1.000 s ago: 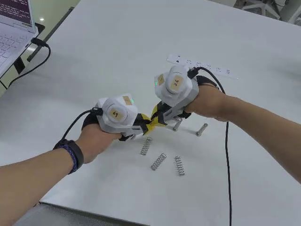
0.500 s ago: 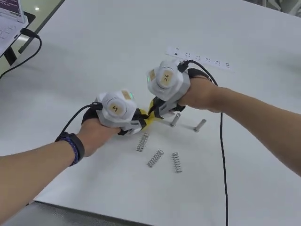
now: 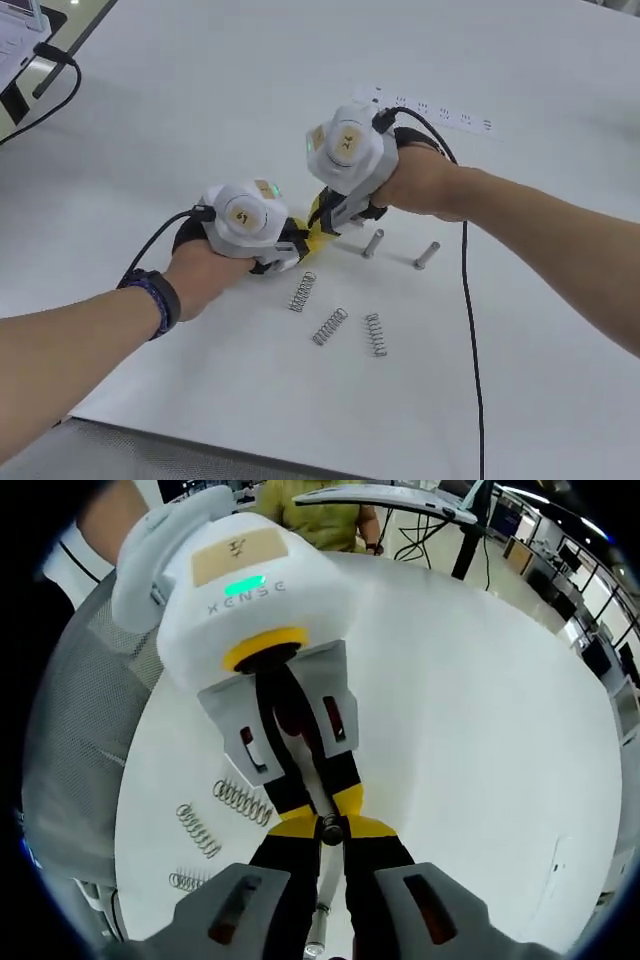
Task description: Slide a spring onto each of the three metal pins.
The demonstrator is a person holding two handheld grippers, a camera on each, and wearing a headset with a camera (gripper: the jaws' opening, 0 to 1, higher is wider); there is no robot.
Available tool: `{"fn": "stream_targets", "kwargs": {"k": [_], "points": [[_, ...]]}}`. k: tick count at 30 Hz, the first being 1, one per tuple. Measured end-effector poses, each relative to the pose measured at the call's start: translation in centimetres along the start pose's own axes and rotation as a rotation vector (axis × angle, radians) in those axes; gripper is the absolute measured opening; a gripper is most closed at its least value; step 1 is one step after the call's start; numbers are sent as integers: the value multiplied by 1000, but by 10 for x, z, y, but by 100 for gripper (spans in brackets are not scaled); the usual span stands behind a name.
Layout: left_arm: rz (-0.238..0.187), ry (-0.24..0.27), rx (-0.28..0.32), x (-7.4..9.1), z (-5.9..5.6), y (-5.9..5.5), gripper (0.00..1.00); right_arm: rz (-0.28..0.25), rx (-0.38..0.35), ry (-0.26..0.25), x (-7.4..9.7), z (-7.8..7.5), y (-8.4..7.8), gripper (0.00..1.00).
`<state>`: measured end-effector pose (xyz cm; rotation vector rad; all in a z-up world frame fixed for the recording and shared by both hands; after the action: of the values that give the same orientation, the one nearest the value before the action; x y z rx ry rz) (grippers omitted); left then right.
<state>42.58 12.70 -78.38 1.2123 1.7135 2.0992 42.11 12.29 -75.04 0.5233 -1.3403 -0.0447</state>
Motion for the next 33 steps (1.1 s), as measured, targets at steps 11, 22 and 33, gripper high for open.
{"fn": "stream_targets", "kwargs": {"k": [11,22,33], "points": [[-11,17,2,2,-1,3,0,-30,-25,-10,4,3,2,8],[-13,40,25,1,5,2,0,-145,-137,-47,9,-3,0,7],[-21,62,50,-1,11,4,0,-183,-172,-79,10,-13,2,6]]}}
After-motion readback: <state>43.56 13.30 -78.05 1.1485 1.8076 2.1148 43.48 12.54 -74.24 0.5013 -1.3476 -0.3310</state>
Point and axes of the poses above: the centre of the closed fingertips' face, and the gripper's own axes: x roughly backward along the fingers, z roughly to its left, y roughly out of its top, the point moved 3 cm from there along x, roughly backward along the fingers, and after that the axes turned 7 degrees about y, right-handed, at the moved point
